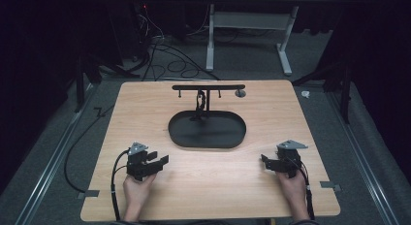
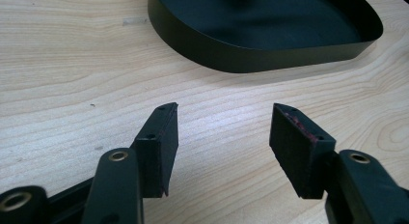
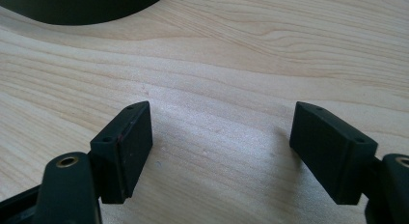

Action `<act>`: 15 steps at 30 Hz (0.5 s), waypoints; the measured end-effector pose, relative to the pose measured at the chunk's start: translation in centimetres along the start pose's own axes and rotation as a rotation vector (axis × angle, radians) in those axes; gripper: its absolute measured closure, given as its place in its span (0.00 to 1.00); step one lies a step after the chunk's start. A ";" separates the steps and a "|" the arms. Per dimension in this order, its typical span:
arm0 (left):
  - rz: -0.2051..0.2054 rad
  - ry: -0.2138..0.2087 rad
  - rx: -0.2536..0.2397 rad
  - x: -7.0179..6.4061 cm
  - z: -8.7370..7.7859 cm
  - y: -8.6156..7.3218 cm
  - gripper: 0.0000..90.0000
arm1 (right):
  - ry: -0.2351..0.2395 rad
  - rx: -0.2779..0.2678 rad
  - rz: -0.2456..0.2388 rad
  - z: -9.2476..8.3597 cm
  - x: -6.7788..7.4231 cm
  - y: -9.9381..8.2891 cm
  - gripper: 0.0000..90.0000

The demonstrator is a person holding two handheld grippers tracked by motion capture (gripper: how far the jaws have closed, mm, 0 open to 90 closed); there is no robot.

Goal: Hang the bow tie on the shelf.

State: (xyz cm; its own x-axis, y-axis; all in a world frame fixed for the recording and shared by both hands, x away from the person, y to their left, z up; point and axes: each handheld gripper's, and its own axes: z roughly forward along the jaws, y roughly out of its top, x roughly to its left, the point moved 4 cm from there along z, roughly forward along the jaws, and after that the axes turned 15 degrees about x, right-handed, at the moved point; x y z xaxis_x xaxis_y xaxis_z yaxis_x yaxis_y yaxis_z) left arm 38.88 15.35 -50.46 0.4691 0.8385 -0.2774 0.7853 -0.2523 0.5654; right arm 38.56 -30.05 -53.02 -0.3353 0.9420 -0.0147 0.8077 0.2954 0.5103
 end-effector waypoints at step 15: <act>0.031 0.052 0.025 -0.2 2.0 0.2 0.49 | 0.000 0.000 0.000 0.0 0.0 0.0 0.27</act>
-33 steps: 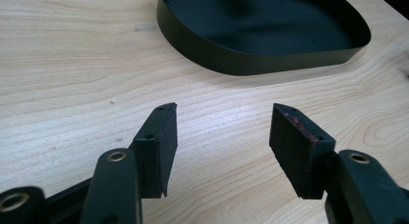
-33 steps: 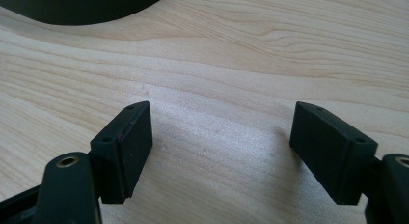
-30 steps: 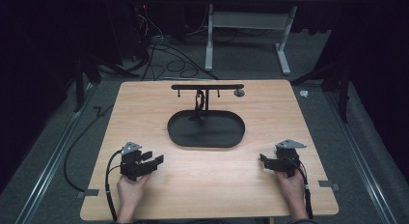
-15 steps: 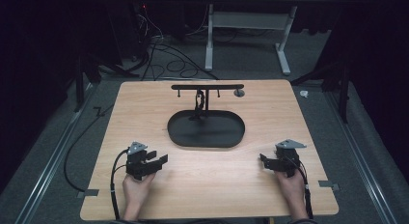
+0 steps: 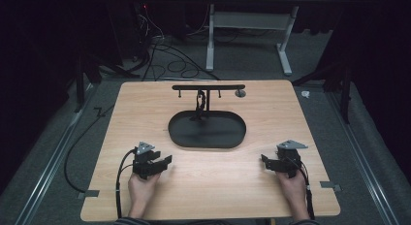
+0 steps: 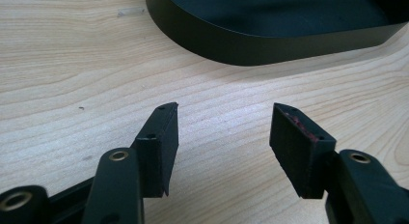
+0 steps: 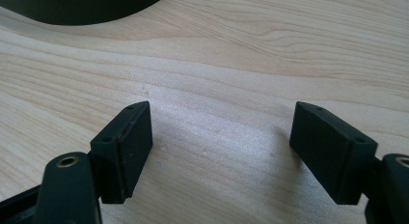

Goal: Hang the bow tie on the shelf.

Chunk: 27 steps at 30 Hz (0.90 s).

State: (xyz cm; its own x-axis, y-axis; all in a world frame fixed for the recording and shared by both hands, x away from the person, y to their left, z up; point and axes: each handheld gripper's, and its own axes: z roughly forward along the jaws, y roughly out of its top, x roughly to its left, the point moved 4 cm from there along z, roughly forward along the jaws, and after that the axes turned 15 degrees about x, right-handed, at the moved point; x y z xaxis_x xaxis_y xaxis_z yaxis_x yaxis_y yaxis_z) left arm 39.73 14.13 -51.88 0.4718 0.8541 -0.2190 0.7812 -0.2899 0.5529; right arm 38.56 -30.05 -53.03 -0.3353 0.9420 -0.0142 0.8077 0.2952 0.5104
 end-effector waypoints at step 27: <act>0.034 0.072 -0.003 0.0 1.7 0.2 0.49 | 0.000 0.001 0.002 0.0 0.0 0.0 0.27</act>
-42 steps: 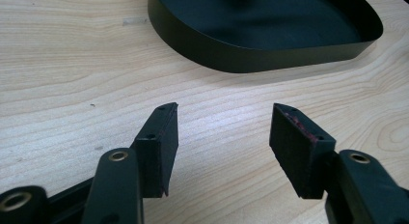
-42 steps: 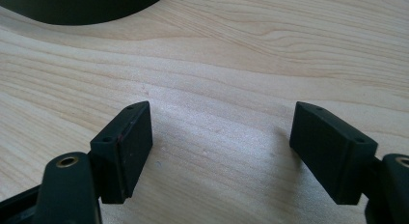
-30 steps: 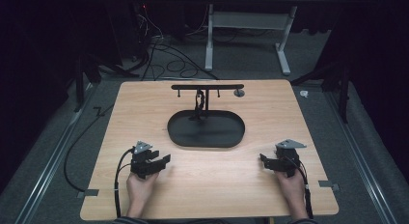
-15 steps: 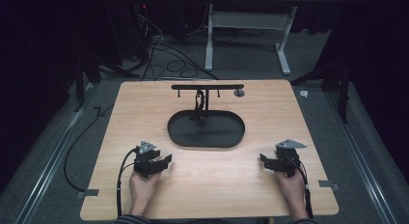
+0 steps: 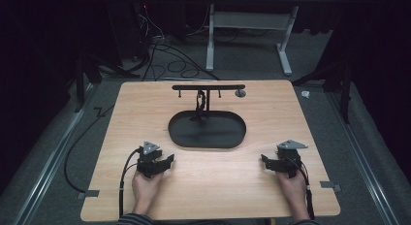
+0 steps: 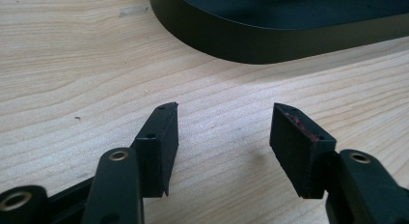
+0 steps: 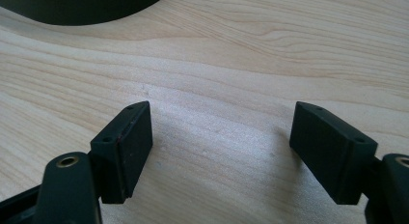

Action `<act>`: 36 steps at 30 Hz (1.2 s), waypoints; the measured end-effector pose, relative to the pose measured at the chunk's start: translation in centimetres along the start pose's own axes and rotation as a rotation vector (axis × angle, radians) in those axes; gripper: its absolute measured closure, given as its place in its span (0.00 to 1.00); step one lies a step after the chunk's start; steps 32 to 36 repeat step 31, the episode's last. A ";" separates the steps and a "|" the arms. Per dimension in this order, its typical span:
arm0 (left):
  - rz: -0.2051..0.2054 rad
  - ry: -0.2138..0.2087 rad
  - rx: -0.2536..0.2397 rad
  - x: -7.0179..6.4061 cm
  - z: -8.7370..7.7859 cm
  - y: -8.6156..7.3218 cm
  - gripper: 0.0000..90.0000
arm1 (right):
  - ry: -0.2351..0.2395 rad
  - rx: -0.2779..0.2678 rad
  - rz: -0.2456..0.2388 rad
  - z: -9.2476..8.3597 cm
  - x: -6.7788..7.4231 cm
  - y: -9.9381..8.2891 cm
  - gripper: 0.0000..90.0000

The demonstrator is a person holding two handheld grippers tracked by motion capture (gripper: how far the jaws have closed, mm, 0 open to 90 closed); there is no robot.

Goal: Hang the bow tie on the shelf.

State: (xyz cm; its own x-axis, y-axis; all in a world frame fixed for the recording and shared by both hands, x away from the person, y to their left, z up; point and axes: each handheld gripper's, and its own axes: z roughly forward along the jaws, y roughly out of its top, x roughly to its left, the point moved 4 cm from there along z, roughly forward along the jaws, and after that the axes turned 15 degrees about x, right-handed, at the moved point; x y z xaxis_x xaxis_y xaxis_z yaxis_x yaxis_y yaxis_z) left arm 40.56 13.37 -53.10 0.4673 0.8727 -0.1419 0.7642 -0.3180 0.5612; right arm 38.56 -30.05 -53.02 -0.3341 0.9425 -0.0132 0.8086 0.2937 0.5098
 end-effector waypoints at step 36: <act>0.076 0.097 0.019 -1.0 0.5 0.0 0.39 | 0.000 -0.001 -0.001 0.0 0.0 0.0 0.27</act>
